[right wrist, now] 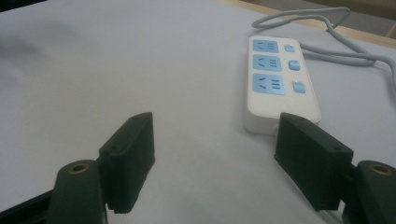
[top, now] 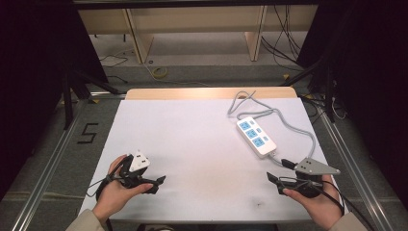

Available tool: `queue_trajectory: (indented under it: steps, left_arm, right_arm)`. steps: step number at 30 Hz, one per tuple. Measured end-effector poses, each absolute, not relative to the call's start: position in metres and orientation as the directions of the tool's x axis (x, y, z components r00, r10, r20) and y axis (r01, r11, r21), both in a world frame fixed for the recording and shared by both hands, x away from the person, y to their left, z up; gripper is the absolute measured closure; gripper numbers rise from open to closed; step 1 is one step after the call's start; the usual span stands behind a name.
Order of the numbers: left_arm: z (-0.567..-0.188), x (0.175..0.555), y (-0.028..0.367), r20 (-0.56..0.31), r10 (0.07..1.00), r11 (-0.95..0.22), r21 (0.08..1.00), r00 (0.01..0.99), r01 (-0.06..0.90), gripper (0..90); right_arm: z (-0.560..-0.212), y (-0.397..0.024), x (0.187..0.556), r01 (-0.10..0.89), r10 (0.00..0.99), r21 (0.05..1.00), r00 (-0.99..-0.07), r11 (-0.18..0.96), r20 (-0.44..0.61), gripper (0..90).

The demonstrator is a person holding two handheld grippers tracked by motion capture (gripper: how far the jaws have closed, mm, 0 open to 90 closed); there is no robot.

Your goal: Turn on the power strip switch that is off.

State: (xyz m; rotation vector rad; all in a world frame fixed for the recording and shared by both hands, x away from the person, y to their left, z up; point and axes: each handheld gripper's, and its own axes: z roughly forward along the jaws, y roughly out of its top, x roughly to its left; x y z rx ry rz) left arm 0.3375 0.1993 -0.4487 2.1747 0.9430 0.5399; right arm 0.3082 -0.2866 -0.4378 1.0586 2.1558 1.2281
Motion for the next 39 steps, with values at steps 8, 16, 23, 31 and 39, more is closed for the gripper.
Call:
queue_trajectory:
  steps: [8,16,23,31,39]
  left_arm:
    - [-0.449,0.337,0.199,0.108,0.756,-0.499,0.735,0.646,0.46,11.9]
    - [-0.448,0.339,0.199,0.122,0.754,-0.505,0.735,0.645,0.452,12.8]
    - [-0.448,0.34,0.199,0.119,0.764,-0.493,0.741,0.635,0.455,13.9]
    - [-0.448,0.34,0.199,0.13,0.764,-0.5,0.739,0.632,0.452,14.2]
    - [-0.448,0.341,0.199,0.137,0.765,-0.502,0.739,0.63,0.449,14.6]
  right_arm:
    - [-0.434,-0.287,0.305,0.408,0.803,0.859,-0.596,0.31,-0.006,46.5]
    - [-0.431,-0.288,0.306,0.409,0.816,0.858,-0.578,0.312,-0.022,70.9]
    - [-0.428,-0.287,0.307,0.404,0.814,0.861,-0.58,0.309,-0.02,83.8]
    - [-0.424,-0.285,0.307,0.413,0.822,0.859,-0.569,0.303,-0.016,90.0]
    - [-0.422,-0.284,0.312,0.424,0.836,0.857,-0.549,0.293,-0.014,90.0]
